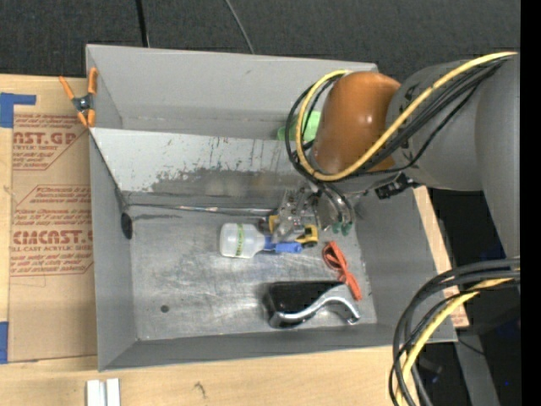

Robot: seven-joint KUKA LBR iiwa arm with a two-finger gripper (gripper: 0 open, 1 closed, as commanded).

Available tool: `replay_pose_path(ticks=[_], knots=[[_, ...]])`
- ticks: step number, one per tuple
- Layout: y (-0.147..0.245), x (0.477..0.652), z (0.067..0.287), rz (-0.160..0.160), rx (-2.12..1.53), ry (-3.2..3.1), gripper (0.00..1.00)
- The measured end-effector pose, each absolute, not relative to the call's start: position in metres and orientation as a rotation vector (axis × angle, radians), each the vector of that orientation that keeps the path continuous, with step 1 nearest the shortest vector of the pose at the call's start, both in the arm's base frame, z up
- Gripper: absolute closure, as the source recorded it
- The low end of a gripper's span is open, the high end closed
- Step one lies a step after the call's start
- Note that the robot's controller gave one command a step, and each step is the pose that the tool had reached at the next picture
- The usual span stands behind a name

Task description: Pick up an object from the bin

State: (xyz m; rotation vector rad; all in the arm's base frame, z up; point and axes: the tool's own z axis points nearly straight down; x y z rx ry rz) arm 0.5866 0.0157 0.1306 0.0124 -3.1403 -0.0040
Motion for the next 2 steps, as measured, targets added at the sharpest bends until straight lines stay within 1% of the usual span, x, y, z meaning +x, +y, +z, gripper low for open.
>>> replay_pose_path(ticks=[1,2], knots=[[0.0152,0.58,0.2289,0.0,0.054,-3.146,0.0],[0.0152,0.5797,0.2282,0.0,0.055,-3.144,0.0]])
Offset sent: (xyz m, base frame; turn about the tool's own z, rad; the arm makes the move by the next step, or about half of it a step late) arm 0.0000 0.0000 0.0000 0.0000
